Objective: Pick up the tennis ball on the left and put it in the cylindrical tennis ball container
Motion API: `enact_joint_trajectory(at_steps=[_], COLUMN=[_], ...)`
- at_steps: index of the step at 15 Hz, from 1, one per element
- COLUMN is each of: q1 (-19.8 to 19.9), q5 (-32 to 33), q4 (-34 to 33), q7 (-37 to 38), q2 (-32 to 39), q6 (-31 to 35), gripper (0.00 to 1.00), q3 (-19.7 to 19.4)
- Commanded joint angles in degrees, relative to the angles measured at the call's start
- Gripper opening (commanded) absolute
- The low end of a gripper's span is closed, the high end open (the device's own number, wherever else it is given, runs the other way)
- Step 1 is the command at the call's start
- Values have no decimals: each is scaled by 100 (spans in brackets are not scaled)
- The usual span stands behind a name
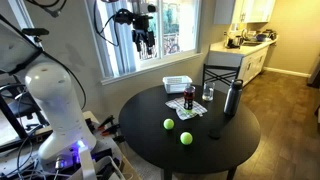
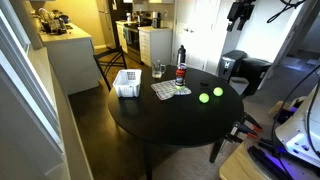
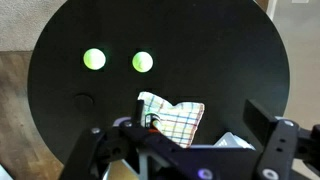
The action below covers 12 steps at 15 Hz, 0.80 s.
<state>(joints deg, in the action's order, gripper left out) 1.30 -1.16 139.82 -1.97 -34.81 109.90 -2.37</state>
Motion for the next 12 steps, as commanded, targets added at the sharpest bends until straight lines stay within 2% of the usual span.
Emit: enact_joint_trajectory(at_steps=[1, 10, 12], q1=[5, 4, 34], q5=[-2, -2, 40], q4=[-15, -15, 94], q7=[-4, -4, -4], q2=[4, 4, 90], q6=[-18, -18, 203], gripper=[100, 100, 100], q3=[2, 2, -7])
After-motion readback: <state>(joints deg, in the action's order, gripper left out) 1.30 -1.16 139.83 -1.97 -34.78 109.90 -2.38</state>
